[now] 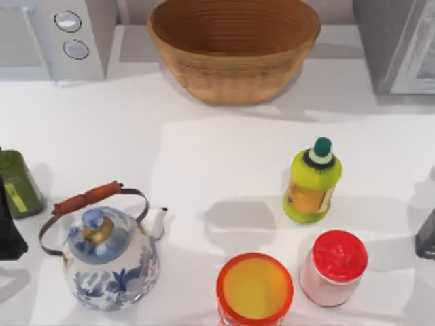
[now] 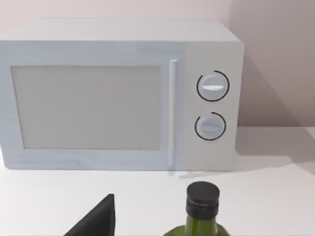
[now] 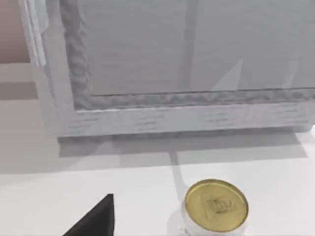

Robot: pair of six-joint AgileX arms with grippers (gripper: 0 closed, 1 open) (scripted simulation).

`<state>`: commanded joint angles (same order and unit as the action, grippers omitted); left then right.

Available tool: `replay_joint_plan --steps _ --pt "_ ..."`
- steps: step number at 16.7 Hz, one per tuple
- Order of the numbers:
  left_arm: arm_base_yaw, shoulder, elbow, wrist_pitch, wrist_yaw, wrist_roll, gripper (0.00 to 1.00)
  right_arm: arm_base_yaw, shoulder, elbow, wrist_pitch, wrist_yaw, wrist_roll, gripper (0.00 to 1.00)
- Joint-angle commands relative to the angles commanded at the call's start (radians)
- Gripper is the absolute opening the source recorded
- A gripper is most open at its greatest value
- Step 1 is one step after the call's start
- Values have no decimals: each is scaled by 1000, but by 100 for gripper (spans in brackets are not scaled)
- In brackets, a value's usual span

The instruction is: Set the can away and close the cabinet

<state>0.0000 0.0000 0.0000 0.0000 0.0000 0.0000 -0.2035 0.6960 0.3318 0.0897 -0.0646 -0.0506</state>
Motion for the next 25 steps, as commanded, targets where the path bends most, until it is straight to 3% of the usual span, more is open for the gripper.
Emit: replay_joint_plan --steps 5,9,19,25 --pt "0 0 0 0 0 0 100 -64 509 144 93 -68 -63 100" --pt "0 0 0 0 0 0 100 -88 757 201 162 -129 -109 100" --pt "0 0 0 0 0 0 100 -95 842 213 188 -153 -125 100" --pt "0 0 0 0 0 0 100 -85 1053 316 302 -142 -115 100"
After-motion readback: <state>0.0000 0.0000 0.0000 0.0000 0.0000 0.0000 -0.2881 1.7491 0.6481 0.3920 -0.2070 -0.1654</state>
